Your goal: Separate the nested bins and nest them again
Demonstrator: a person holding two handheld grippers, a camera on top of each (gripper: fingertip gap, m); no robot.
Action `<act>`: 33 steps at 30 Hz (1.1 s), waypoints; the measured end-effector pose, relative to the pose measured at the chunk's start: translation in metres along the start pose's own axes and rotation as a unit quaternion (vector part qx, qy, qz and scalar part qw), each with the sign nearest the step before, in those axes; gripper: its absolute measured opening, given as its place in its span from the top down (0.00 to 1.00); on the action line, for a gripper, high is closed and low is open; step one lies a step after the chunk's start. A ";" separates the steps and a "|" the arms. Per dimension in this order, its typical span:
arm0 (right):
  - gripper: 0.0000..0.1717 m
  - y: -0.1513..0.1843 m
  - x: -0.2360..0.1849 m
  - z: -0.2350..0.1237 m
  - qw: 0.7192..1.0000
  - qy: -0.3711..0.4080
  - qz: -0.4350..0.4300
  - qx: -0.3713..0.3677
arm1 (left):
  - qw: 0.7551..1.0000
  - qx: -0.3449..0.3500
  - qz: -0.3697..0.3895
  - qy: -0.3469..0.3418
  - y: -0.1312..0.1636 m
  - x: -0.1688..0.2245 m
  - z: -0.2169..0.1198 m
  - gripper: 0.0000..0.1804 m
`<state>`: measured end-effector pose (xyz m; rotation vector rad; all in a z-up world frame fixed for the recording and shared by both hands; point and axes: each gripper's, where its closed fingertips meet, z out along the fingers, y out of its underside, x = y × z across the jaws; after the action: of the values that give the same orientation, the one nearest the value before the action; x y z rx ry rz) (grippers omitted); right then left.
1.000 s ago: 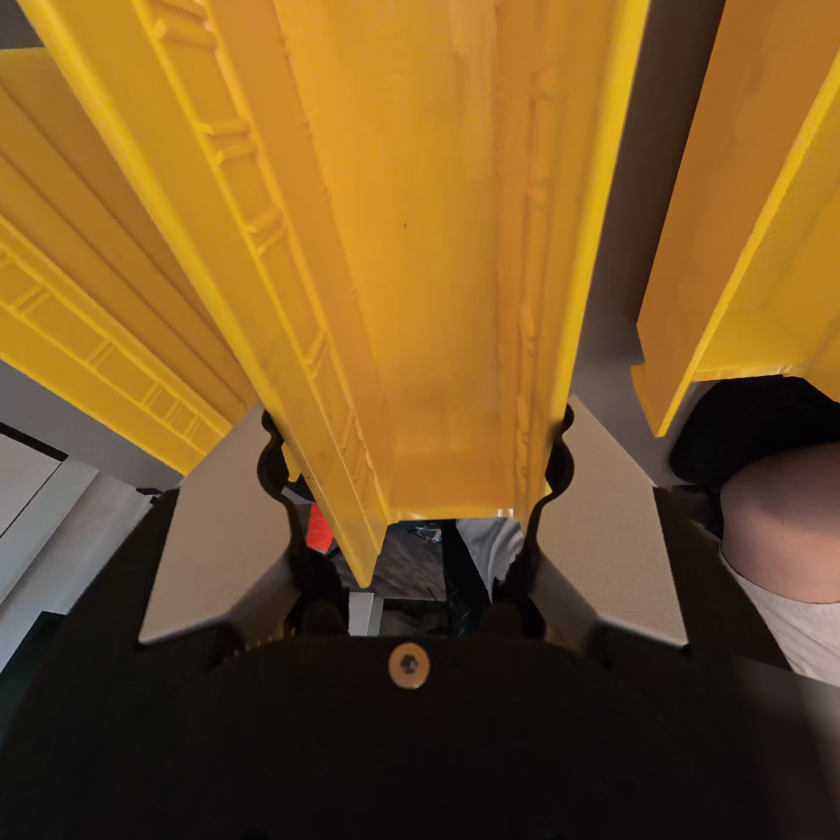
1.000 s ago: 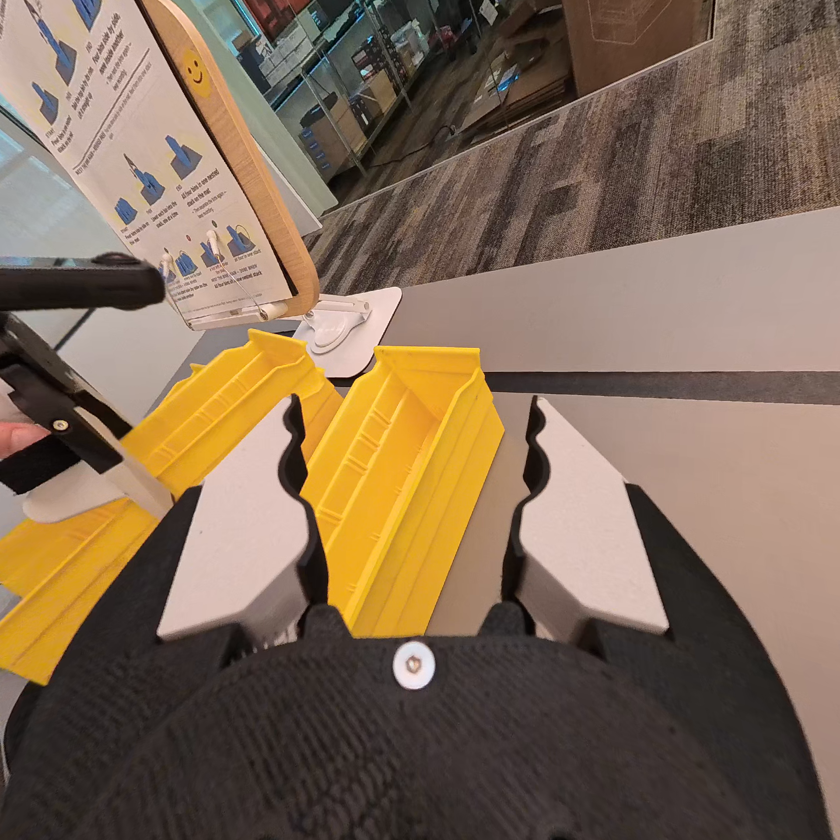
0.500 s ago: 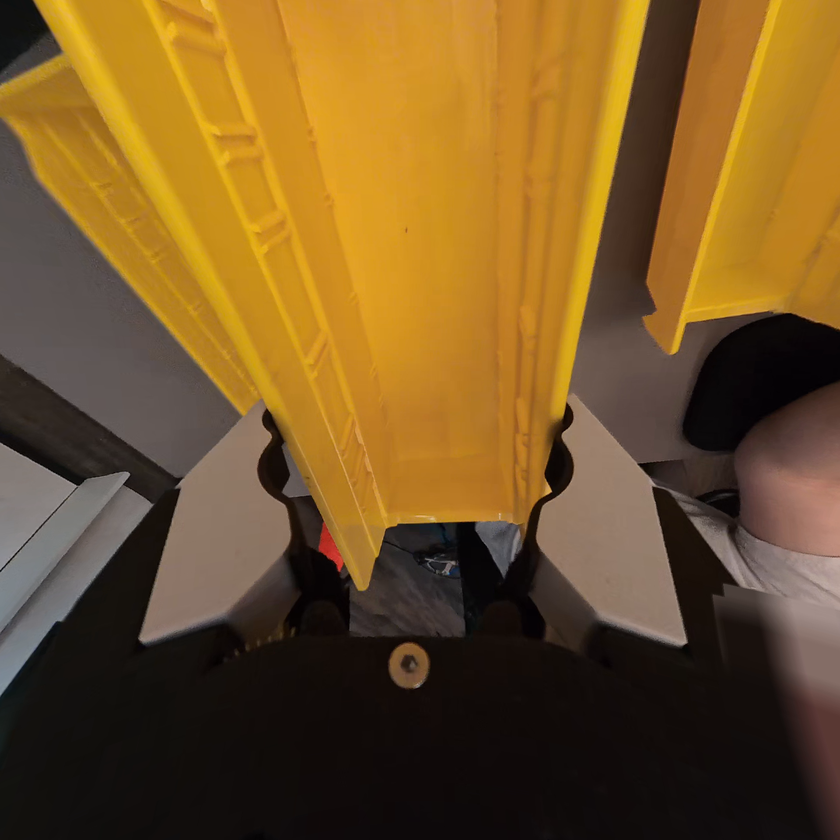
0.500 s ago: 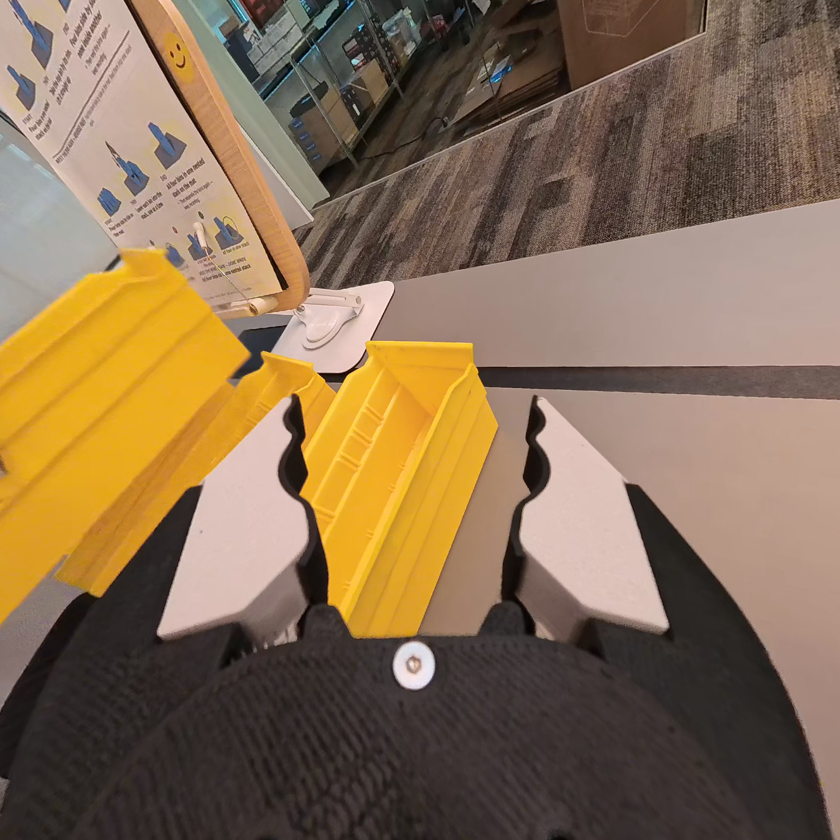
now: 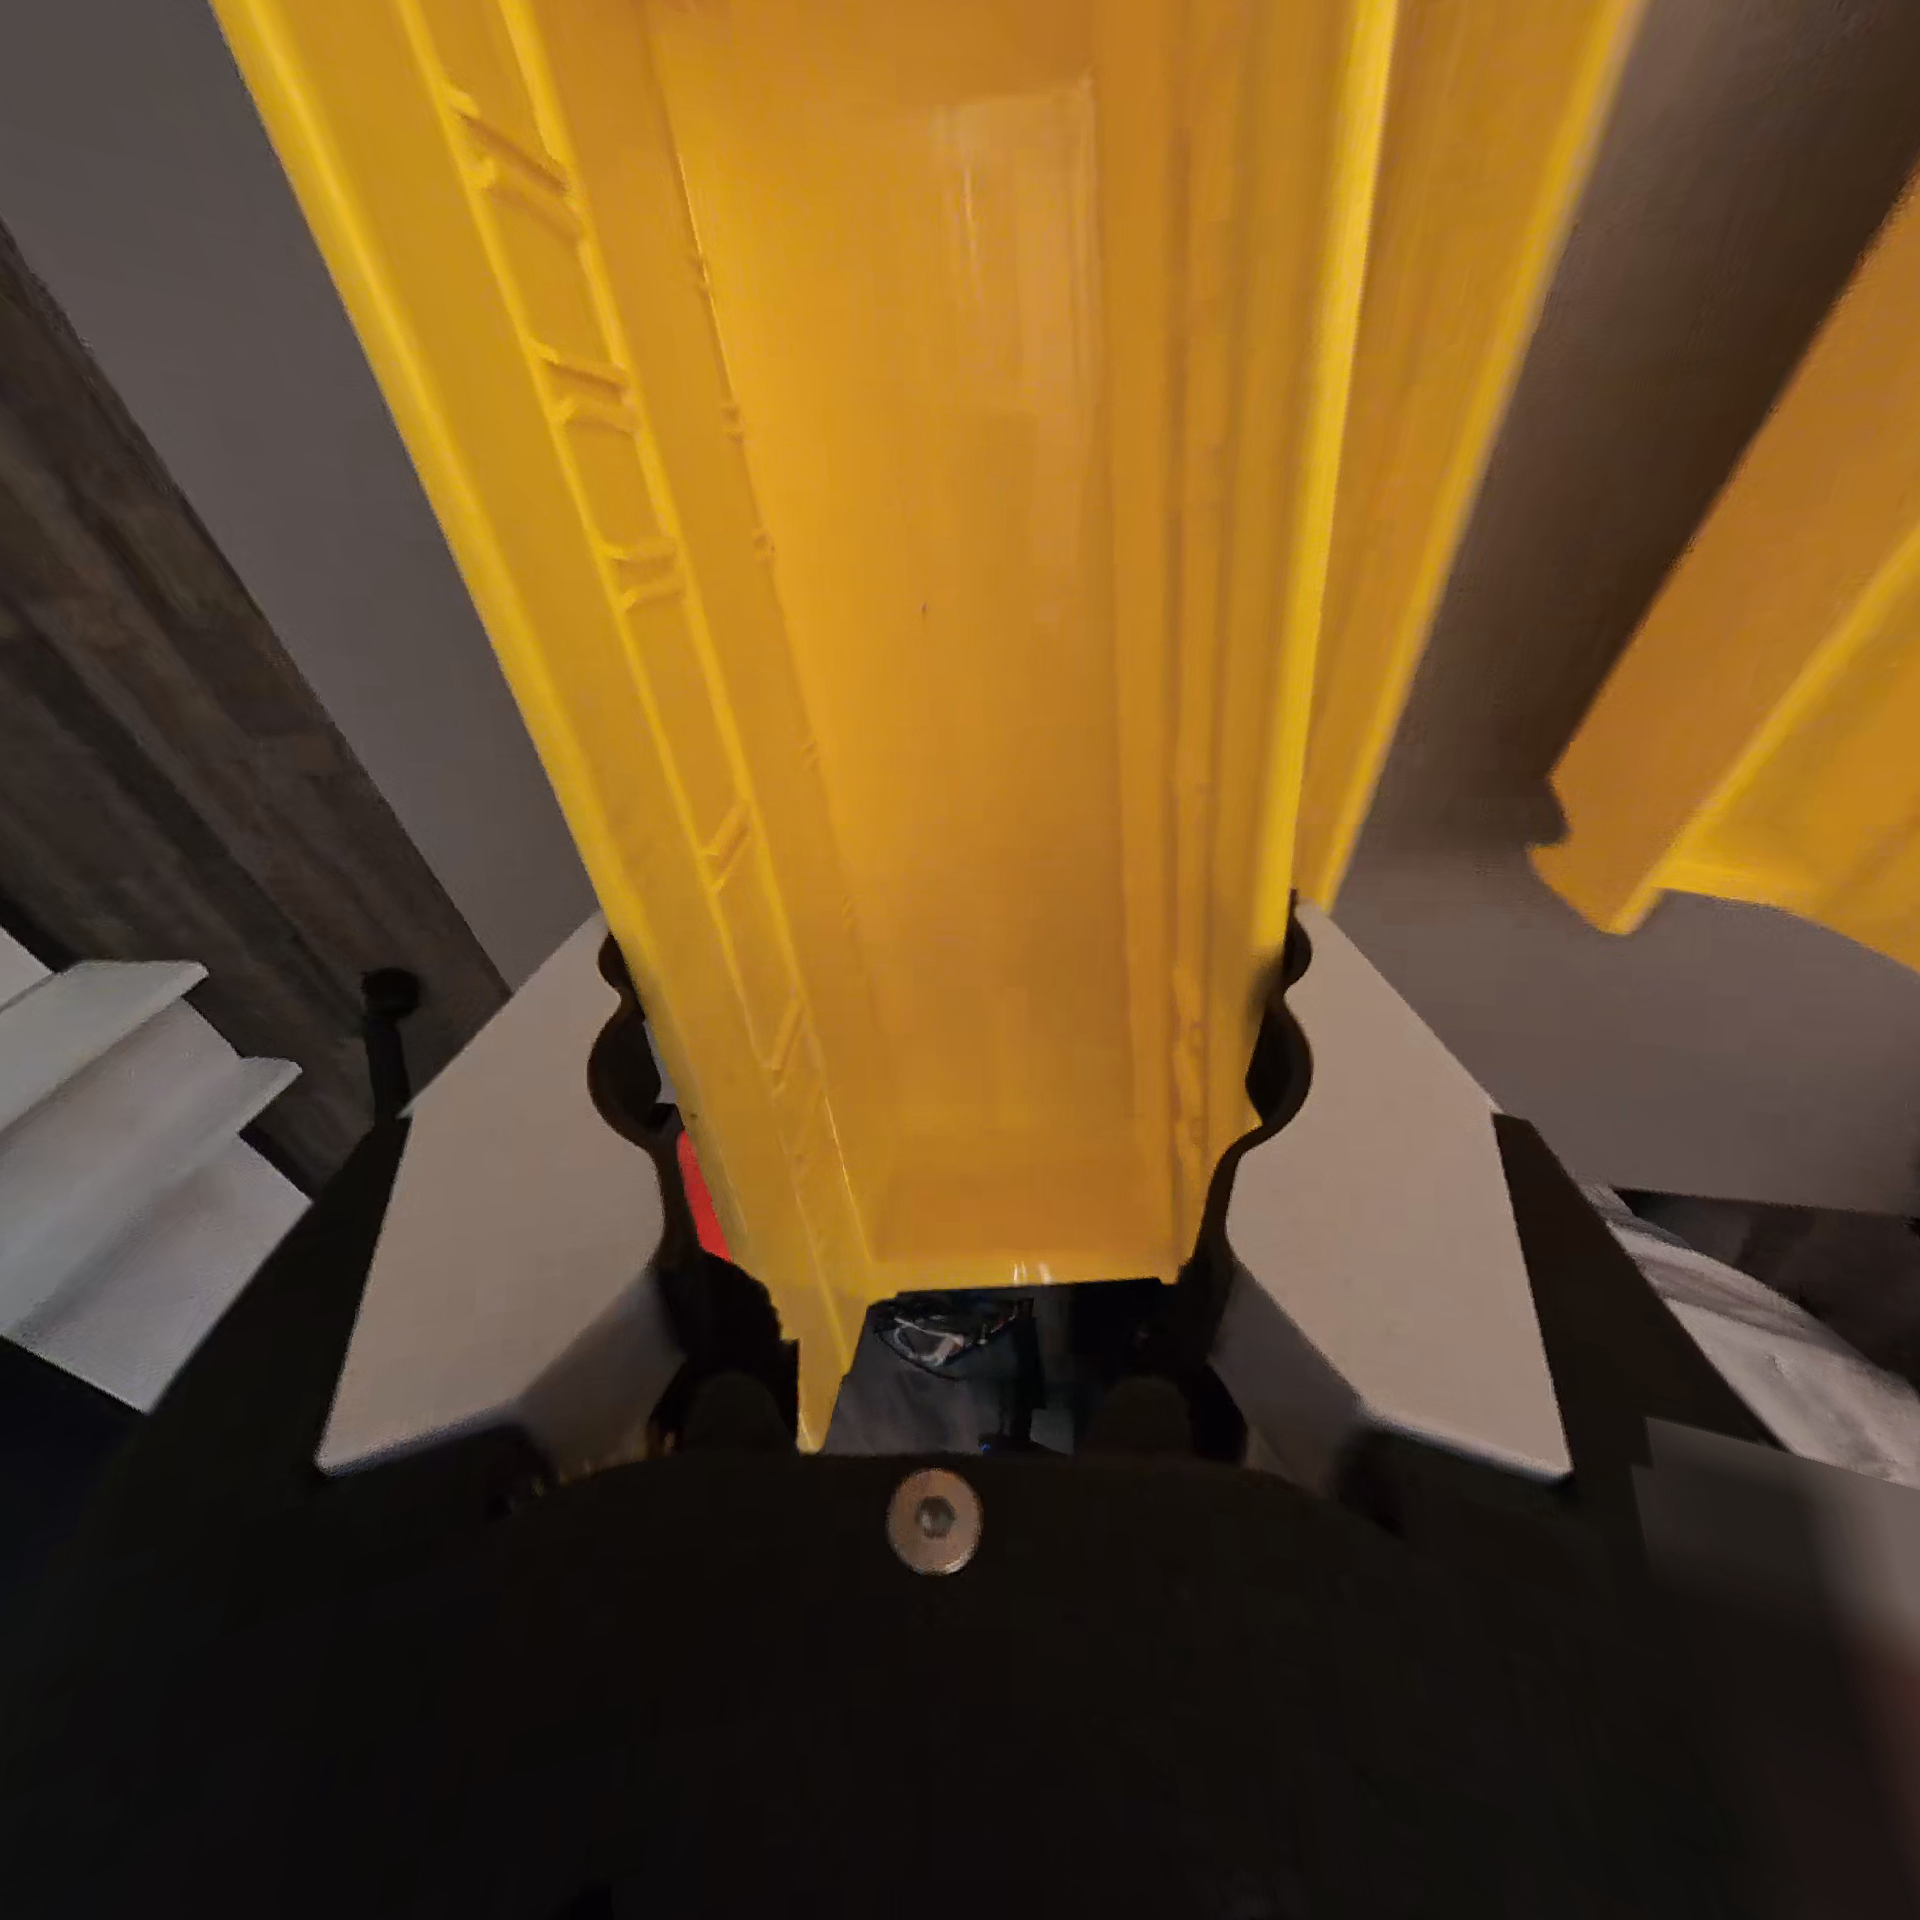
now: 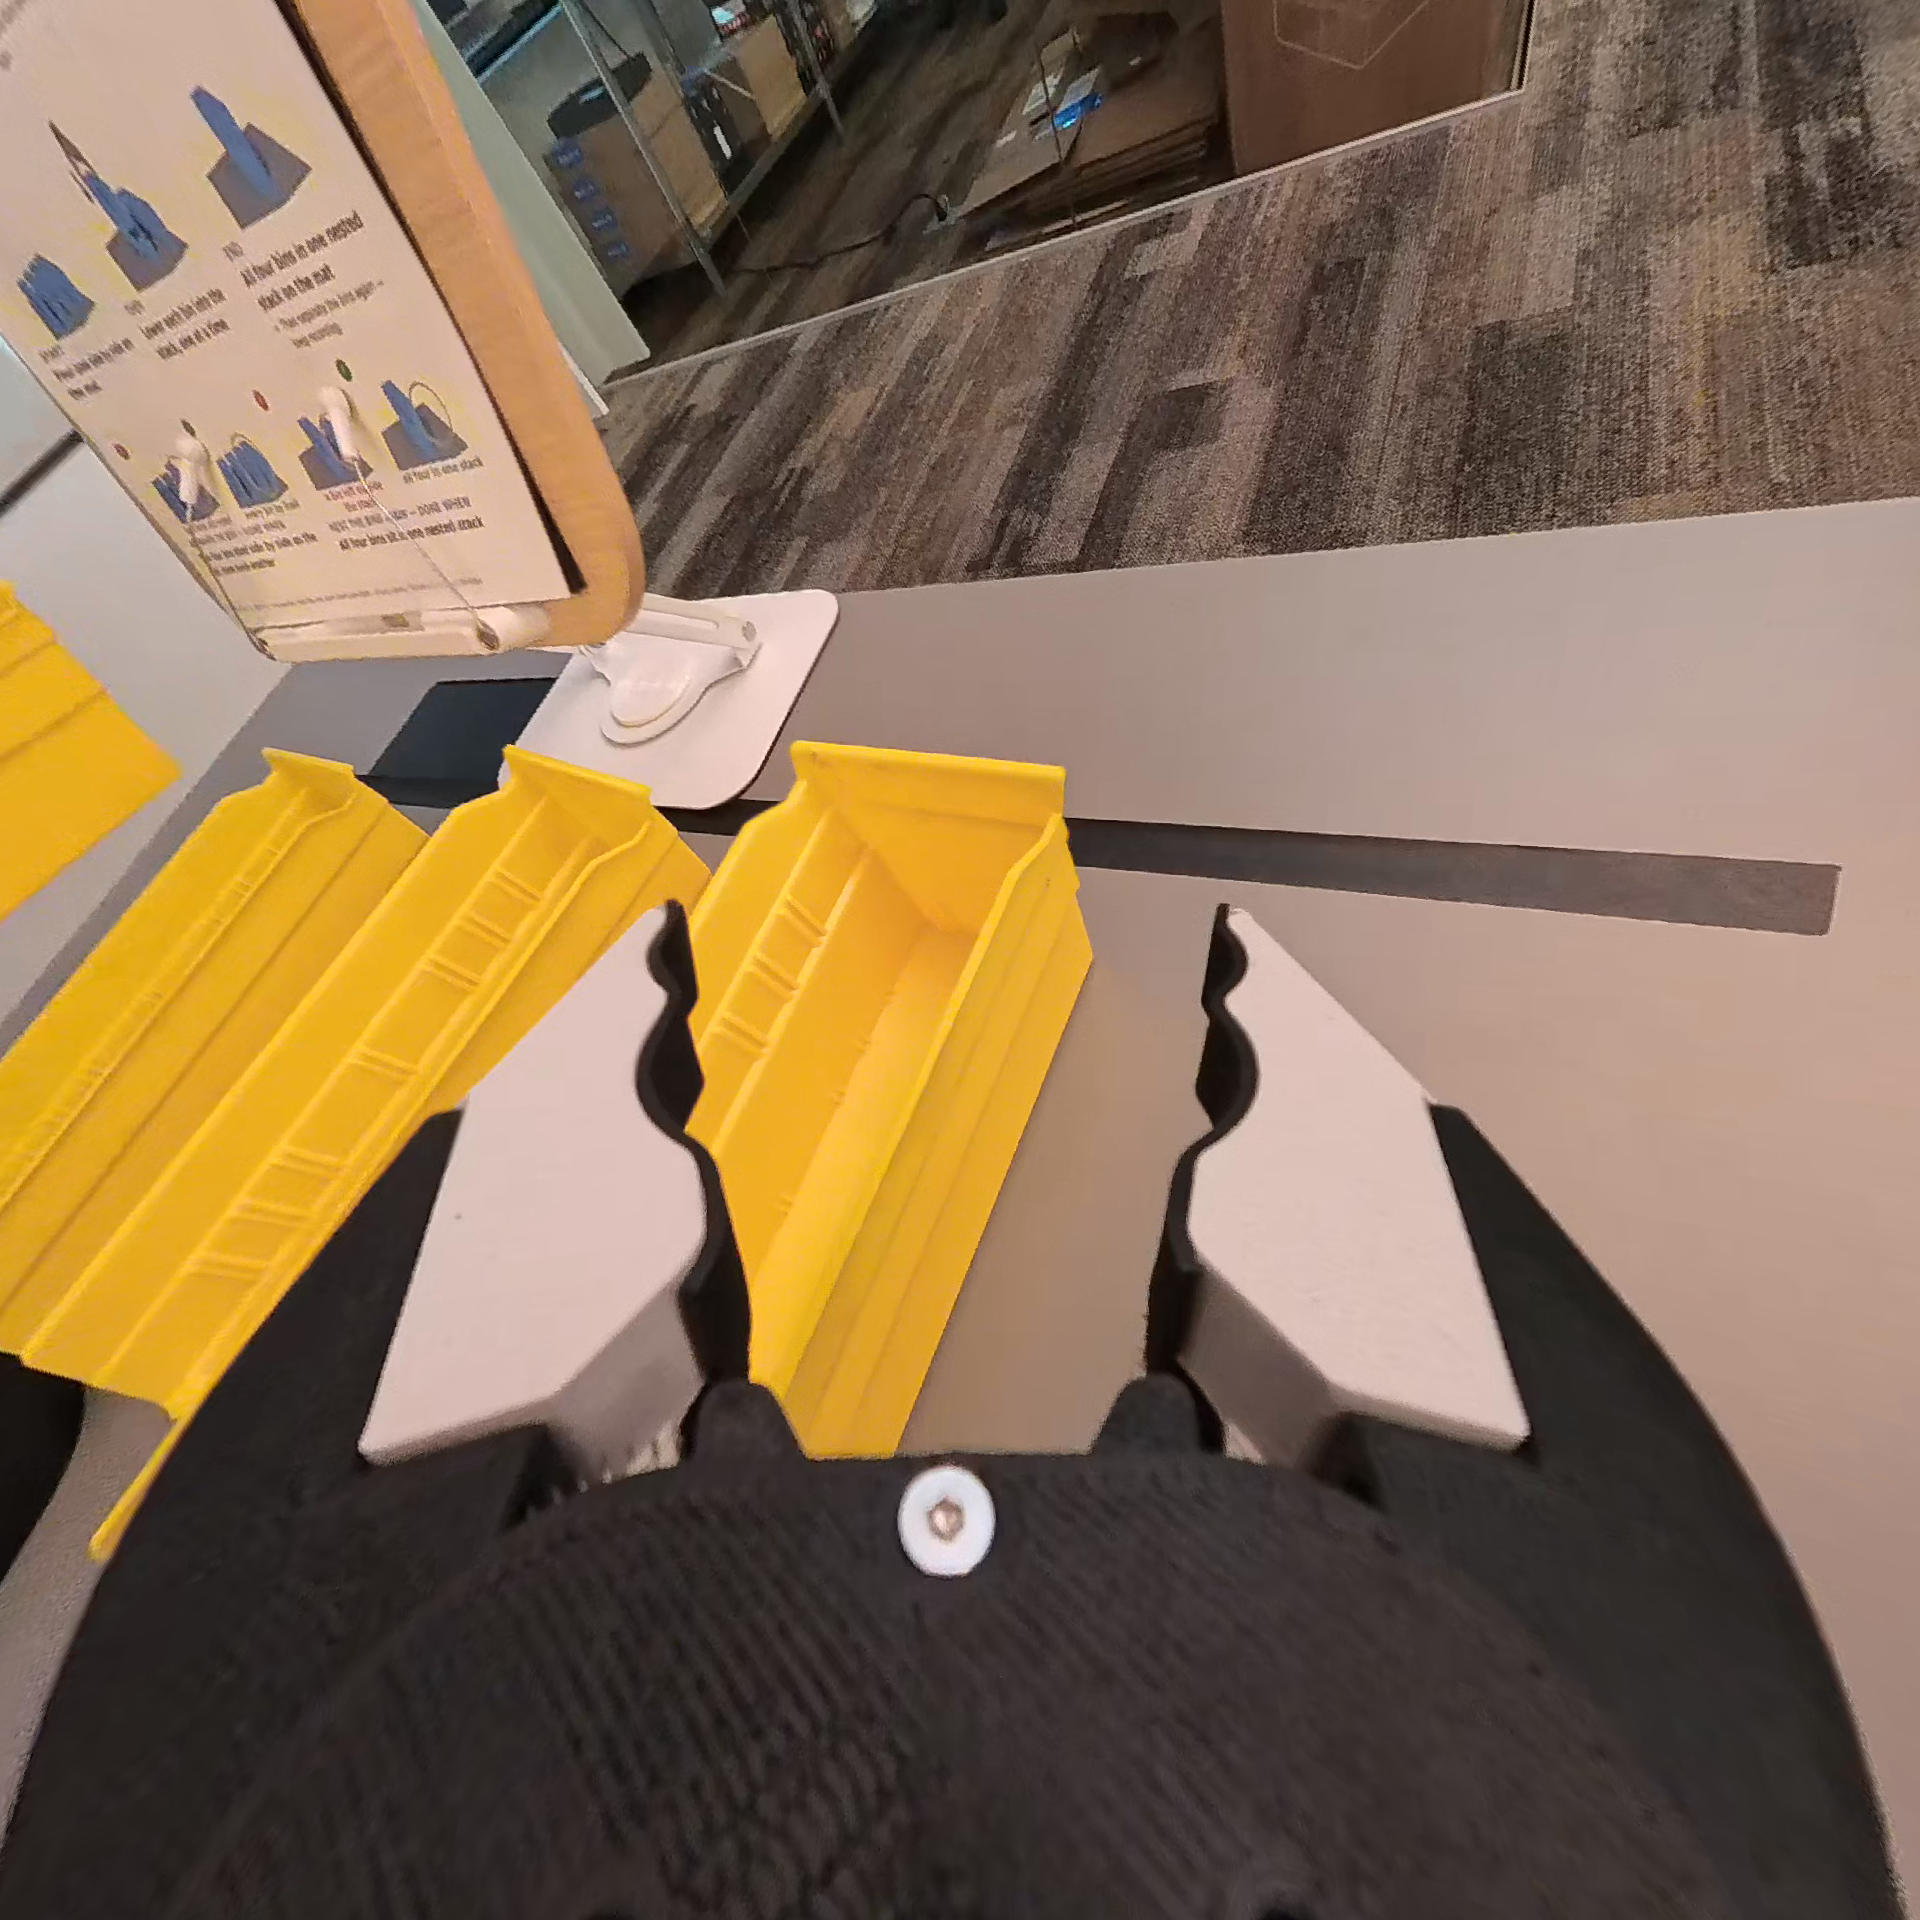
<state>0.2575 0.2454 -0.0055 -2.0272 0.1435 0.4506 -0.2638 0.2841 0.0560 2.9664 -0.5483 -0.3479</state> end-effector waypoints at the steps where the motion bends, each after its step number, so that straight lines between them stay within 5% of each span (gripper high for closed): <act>1: 0.43 0.000 0.000 0.000 1.000 0.005 -0.004 -0.001 | 1.000 -0.002 -0.011 0.000 -0.001 -0.013 0.011 0.35; 18: 0.43 0.003 -0.003 0.009 0.998 0.038 -0.045 -0.023 | 0.999 -0.007 -0.009 0.033 -0.021 -0.110 0.178 0.30; 26: 0.42 0.010 -0.001 0.017 0.996 0.055 -0.062 -0.040 | 0.994 0.084 0.001 0.073 -0.032 -0.110 0.157 0.30; 30: 0.42 0.010 0.001 0.017 0.995 0.064 -0.070 -0.043 | 0.981 0.188 -0.011 0.046 -0.048 -0.123 0.109 0.36; 33: 0.42 0.008 0.003 0.015 0.994 0.074 -0.074 -0.043 | 0.938 0.341 -0.049 0.039 -0.081 -0.130 0.046 0.43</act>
<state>0.2542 0.2548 -0.0198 -2.1377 0.0647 0.2163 -0.3659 0.4043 0.0260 3.6616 -0.6118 -0.0402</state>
